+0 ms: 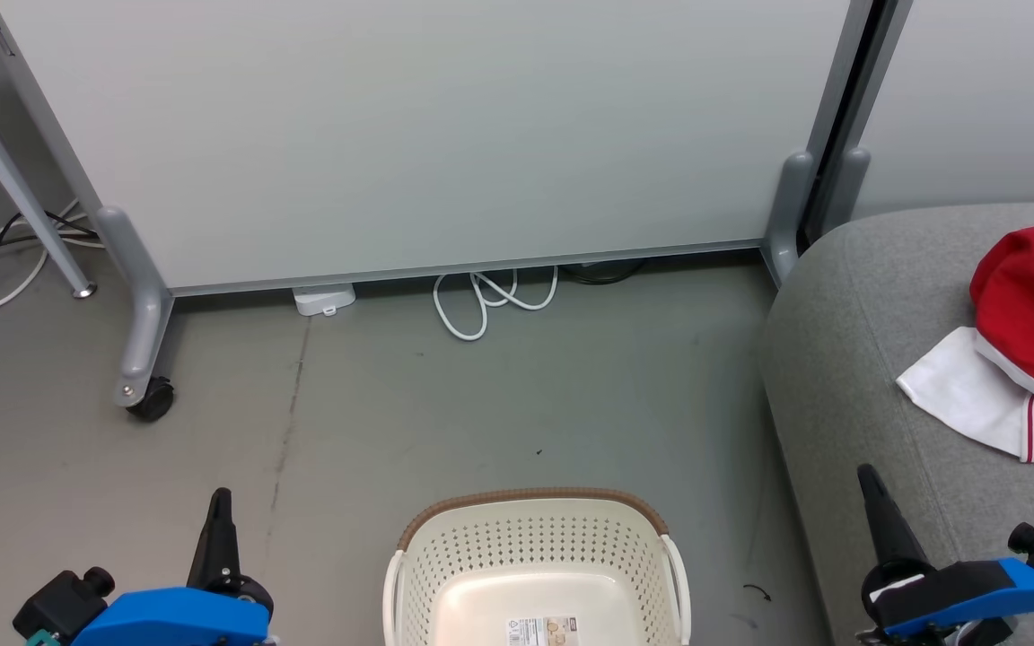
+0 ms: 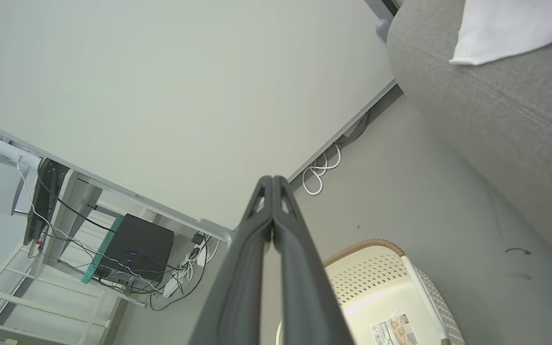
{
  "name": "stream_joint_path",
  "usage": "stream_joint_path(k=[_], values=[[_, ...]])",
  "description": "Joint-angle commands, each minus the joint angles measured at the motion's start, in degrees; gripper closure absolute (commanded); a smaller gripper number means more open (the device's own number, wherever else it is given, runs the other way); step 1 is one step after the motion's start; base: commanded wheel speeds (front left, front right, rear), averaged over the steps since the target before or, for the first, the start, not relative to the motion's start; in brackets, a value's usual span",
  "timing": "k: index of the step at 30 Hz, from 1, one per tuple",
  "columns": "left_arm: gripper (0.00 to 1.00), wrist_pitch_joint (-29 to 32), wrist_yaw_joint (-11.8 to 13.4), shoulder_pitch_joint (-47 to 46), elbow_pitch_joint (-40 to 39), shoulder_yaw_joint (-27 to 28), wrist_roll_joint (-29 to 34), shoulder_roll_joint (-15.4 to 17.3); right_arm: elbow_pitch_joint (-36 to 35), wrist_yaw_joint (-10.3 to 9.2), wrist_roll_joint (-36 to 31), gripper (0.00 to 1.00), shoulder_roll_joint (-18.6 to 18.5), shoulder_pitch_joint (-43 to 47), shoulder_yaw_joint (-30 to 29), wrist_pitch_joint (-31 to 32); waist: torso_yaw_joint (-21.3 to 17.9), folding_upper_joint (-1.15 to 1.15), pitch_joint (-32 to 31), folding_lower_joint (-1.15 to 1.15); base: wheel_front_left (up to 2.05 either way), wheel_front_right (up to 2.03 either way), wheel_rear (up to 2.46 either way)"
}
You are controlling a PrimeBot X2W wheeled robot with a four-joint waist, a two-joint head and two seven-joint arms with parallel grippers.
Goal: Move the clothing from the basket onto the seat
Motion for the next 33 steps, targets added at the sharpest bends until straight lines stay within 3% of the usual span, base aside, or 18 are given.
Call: stream_joint_path(k=[1,33], values=[[1.0,0.5,-0.2,-1.6,-1.0,0.5,-1.8,0.2,-0.8,0.02,2.0,1.0,-0.2,-1.7,-0.2,0.4,0.0,0.0,0.0,0.0,0.0,0.0,0.0],[1.0,5.5,-0.4,-3.5,-3.3,3.1,-20.2,-0.3,-1.2,0.03,21.3,1.0,-0.2,-3.2,-1.5,3.0,-0.9,0.0,0.2,0.0,0.0,0.0,0.0]])
